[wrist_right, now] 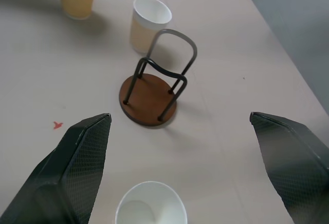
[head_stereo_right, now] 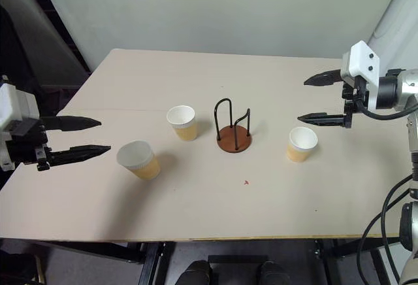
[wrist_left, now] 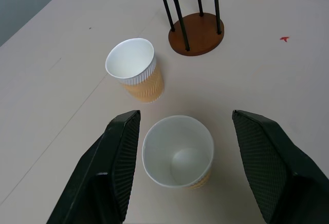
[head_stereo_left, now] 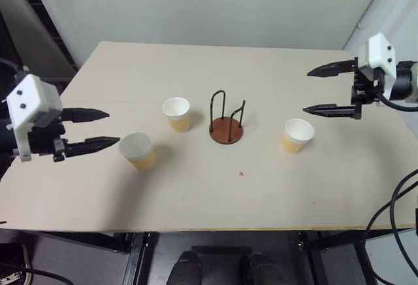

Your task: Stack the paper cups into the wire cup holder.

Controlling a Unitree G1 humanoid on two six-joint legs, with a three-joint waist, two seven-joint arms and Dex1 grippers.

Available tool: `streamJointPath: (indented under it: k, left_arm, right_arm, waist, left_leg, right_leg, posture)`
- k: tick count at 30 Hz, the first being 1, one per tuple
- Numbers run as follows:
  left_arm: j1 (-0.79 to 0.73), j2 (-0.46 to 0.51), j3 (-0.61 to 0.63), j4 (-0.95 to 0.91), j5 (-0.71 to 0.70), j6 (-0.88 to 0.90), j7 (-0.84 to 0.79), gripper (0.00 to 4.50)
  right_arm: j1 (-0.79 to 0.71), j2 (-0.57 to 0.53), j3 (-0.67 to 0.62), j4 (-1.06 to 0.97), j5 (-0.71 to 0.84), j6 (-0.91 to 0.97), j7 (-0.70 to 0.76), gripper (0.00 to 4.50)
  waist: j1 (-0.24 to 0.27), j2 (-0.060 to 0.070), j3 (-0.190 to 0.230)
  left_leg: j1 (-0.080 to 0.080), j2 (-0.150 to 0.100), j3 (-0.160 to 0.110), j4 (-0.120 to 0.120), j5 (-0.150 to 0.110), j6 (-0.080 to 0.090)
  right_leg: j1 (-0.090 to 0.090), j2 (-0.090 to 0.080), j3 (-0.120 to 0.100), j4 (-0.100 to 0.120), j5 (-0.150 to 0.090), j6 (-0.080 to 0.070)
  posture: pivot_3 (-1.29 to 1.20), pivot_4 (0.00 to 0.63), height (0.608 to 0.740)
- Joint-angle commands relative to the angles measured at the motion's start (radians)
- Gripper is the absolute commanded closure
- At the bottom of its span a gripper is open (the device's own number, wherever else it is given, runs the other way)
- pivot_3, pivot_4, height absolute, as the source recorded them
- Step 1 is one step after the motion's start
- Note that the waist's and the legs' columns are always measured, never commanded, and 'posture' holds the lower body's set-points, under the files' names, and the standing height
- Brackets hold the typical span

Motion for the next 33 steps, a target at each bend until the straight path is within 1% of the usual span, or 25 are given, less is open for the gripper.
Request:
streamJointPath:
  k: [1,3,4,5,6,7,8,9,11,12,15,18,21,24,29,33]
  left_arm:
    - [0.007,-0.01,0.034,-0.037,-0.002,0.005,0.009,1.46]
    - [0.015,-0.013,0.041,-0.044,-0.001,0.008,0.011,1.46]
    - [0.017,-0.014,0.043,-0.045,-0.001,0.008,0.012,1.46]
    - [0.018,-0.015,0.044,-0.047,-0.001,0.009,0.012,1.46]
    - [0.02,-0.016,0.046,-0.048,0.0,0.009,0.014,1.46]
    - [0.023,-0.017,0.05,-0.049,0.003,0.011,0.016,1.46]
    - [0.024,-0.018,0.053,-0.049,0.005,0.012,0.019,1.46]
    - [0.025,-0.018,0.055,-0.049,0.007,0.013,0.021,1.46]
    - [0.025,-0.019,0.055,-0.049,0.008,0.014,0.022,1.46]
    - [0.024,-0.019,0.054,-0.049,0.008,0.014,0.022,1.46]
    - [0.014,-0.017,0.047,-0.053,0.003,0.016,0.025,1.46]
    - [-0.056,-0.021,0.001,-0.045,-0.016,0.005,0.048,1.46]
    - [-0.134,-0.057,-0.066,-0.073,-0.064,0.026,0.079,1.46]
    - [-0.209,-0.113,-0.187,-0.068,-0.034,0.001,0.118,1.46]
    - [-0.463,-0.292,-0.486,0.062,0.188,-0.019,0.31,1.46]
    - [-0.592,-0.451,-0.613,0.176,0.268,-0.011,0.38,1.46]
  right_arm:
    - [-0.035,0.002,-0.027,0.008,0.008,-0.002,-0.026,0.0]
    - [-0.044,0.007,-0.028,0.015,0.01,0.006,-0.033,0.0]
    - [-0.046,0.009,-0.028,0.017,0.011,0.007,-0.034,0.0]
    - [-0.047,0.009,-0.028,0.018,0.012,0.008,-0.035,0.0]
    - [-0.046,0.008,-0.025,0.017,0.006,-0.011,-0.033,0.0]
    - [-0.046,0.009,-0.023,0.017,0.002,-0.022,-0.034,0.0]
    - [-0.045,0.01,-0.019,0.015,-0.003,-0.032,-0.036,0.0]
    - [-0.043,0.011,-0.018,0.015,-0.006,-0.037,-0.039,0.0]
    - [-0.041,0.011,-0.017,0.014,-0.005,-0.039,-0.04,0.0]
    - [-0.04,0.011,-0.019,0.013,-0.003,-0.038,-0.04,0.0]
    - [-0.036,0.007,-0.025,0.009,0.005,-0.034,-0.034,0.0]
    - [-0.025,0.0,-0.018,-0.002,0.007,-0.03,-0.015,0.0]
    - [-0.014,-0.011,-0.032,-0.058,0.049,0.001,0.017,0.0]
    - [-0.013,-0.023,-0.055,-0.091,0.057,0.021,-0.009,0.0]
    - [0.035,-0.043,-0.085,-0.168,0.081,0.054,-0.038,0.0]
    - [0.068,-0.057,-0.096,-0.244,0.111,0.094,-0.054,0.0]
  waist:
    - [0.0,0.0,0.0]
    - [0.001,-0.001,0.0]
    - [0.0,-0.001,0.0]
    - [-0.002,0.0,0.0]
    - [-0.004,0.0,0.0]
    - [-0.009,0.0,0.0]
    - [-0.016,0.0,0.0]
    - [-0.021,0.0,0.0]
    - [-0.029,0.0,0.0]
    - [-0.032,0.0,0.0]
    - [-0.033,0.0,0.0]
    - [-0.033,0.0,0.0]
    - [-0.028,0.001,0.0]
    - [-0.026,0.001,0.0]
    - [-0.016,0.001,0.0]
    - [-0.019,0.001,0.0]
  left_leg:
    - [0.002,0.001,0.004,0.0,-0.001,0.002]
    - [0.004,0.003,0.015,0.001,-0.006,0.01]
    - [0.005,0.005,0.024,0.003,-0.01,0.016]
    - [0.006,0.007,0.029,0.006,-0.014,0.023]
    - [0.005,0.011,0.037,0.012,-0.02,0.032]
    - [0.006,0.015,0.042,0.018,-0.025,0.032]
    - [0.004,0.018,0.042,0.019,-0.025,0.029]
    - [0.004,0.019,0.043,0.019,-0.025,0.029]
    - [0.006,0.019,0.044,0.019,-0.025,0.028]
    - [0.007,0.019,0.045,0.019,-0.025,0.028]
    - [0.007,0.02,0.045,0.019,-0.025,0.028]
    - [0.007,0.02,0.045,0.02,-0.025,0.028]
    - [0.007,0.02,0.046,0.022,-0.024,0.028]
    - [0.007,0.019,0.048,0.024,-0.024,0.028]
    - [0.007,0.019,0.048,0.029,-0.024,0.027]
    - [0.006,0.019,0.05,0.033,-0.024,0.028]
  right_leg:
    - [-0.001,0.001,0.002,0.001,0.0,0.0]
    - [-0.006,0.002,0.013,0.003,0.001,-0.002]
    - [-0.009,0.005,0.02,0.004,0.002,-0.004]
    - [-0.011,0.006,0.024,0.004,0.003,-0.006]
    - [-0.014,0.012,0.03,0.005,0.004,-0.009]
    - [-0.015,0.021,0.032,0.007,0.005,-0.011]
    - [-0.014,0.02,0.036,0.006,0.007,-0.007]
    - [-0.014,0.021,0.038,0.005,0.007,-0.007]
    - [-0.014,0.023,0.041,0.004,0.011,0.0]
    - [-0.014,0.025,0.043,0.004,0.012,0.002]
    - [-0.014,0.03,0.047,0.004,0.011,0.002]
    - [-0.014,0.031,0.048,0.004,0.01,0.001]
    - [-0.014,0.031,0.049,0.004,0.01,0.0]
    - [-0.014,0.03,0.05,0.003,0.01,0.0]
    - [-0.011,0.03,0.051,0.002,0.011,0.002]
    - [-0.009,0.03,0.052,-0.002,0.016,0.01]
  posture:
    - [0.0,0.15,0.74]
    - [0.0,0.15,0.74]
    - [0.0,0.15,0.74]
    - [0.0,0.15,0.74]
    - [0.0,0.15,0.74]
    - [0.0,0.15,0.74]
    - [0.0,0.15,0.74]
    - [0.0,0.15,0.74]
    - [0.0,0.15,0.74]
    - [0.0,0.15,0.74]
    - [0.0,0.15,0.74]
    - [0.0,0.15,0.74]
    - [0.0,0.15,0.74]
    - [0.0,0.15,0.74]
    - [0.0,0.15,0.74]
    - [0.0,0.15,0.74]
